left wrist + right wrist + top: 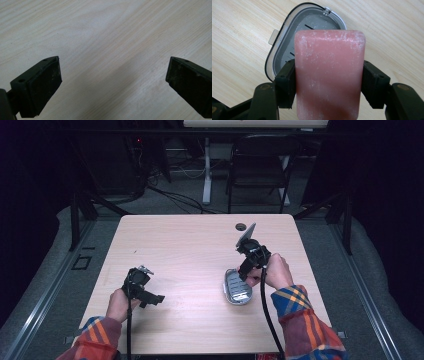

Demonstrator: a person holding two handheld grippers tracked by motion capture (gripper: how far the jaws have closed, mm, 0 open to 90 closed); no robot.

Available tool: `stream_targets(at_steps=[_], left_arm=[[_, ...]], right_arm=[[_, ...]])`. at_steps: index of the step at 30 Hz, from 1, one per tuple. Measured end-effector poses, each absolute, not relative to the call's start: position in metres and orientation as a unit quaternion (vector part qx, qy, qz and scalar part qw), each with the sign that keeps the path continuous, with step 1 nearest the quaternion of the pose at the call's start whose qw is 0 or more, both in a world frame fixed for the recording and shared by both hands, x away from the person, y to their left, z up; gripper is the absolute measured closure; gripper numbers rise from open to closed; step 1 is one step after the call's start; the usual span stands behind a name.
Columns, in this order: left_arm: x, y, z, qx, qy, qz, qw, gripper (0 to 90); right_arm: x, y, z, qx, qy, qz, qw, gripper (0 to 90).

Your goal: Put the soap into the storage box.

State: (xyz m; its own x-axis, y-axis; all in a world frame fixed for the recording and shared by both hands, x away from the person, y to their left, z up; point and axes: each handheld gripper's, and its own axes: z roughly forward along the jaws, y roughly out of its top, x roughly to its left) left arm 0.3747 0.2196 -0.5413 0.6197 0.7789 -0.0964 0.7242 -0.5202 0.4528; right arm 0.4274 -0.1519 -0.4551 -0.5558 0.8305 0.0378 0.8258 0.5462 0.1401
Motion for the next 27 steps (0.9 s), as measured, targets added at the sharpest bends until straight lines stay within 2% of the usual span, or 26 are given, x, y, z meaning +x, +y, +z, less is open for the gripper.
stream_targets(at_steps=[27], left_arm=[[0.374,0.219,-0.541,0.872,0.427,0.061,0.230,0.2]], right_arm=[[0.434,-0.130,-0.484,0.477,0.878,0.036,0.015,37.0]])
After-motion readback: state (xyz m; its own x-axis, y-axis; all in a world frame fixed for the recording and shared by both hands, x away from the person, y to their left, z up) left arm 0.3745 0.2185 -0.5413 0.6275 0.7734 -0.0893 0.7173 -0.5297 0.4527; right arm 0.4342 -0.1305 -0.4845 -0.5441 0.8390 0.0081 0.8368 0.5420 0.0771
